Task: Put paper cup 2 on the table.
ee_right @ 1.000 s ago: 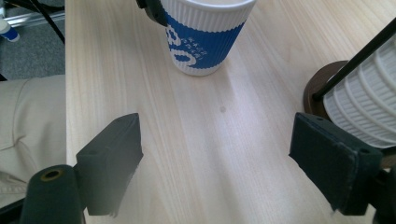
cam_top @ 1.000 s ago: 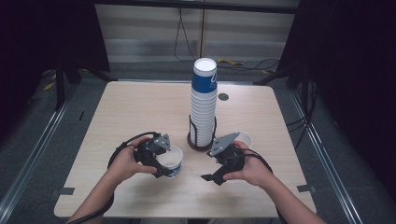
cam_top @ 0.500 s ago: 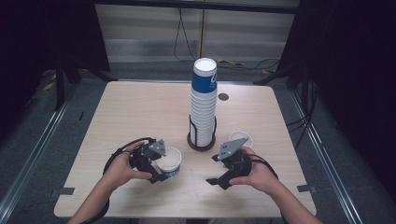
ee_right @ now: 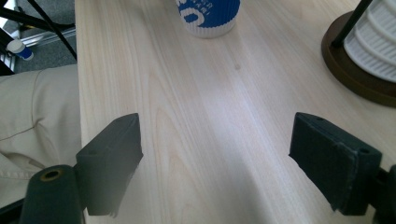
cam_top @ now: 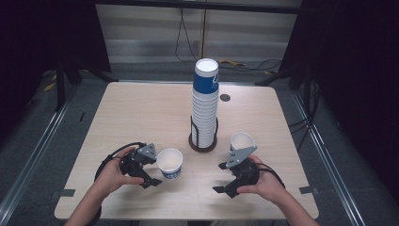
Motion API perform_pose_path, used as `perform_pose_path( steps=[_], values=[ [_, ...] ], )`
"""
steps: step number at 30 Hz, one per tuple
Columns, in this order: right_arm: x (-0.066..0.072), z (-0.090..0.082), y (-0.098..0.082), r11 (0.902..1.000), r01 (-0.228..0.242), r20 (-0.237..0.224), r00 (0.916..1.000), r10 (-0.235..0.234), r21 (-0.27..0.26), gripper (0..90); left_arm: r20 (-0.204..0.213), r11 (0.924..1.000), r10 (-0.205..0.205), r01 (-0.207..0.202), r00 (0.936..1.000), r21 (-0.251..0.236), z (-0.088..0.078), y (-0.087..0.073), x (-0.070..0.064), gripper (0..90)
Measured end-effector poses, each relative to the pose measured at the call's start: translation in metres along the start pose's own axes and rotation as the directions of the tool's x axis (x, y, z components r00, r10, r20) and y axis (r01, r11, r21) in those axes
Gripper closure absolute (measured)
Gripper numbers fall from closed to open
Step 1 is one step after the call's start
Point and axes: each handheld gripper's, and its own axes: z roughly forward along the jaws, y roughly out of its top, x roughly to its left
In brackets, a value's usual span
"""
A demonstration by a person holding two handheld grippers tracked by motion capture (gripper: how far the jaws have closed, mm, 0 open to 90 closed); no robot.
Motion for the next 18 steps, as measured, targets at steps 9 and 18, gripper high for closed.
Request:
perform_pose_path(
  steps=[9,18],
  values=[
    [0.004,0.003,-0.014,0.9996,-0.024,-0.006,0.9997,0.024,-0.012,15.8,0.003,0.9992,-0.029,0.029,0.9996,-0.026,-0.004,-0.019,0.003,15.3],
    [0.002,-0.001,-0.032,0.9979,-0.059,0.001,0.9983,0.059,-0.026,15.6,-0.011,0.9966,-0.066,0.066,0.9977,-0.050,-0.009,-0.035,0.007,15.3]
  ],
)
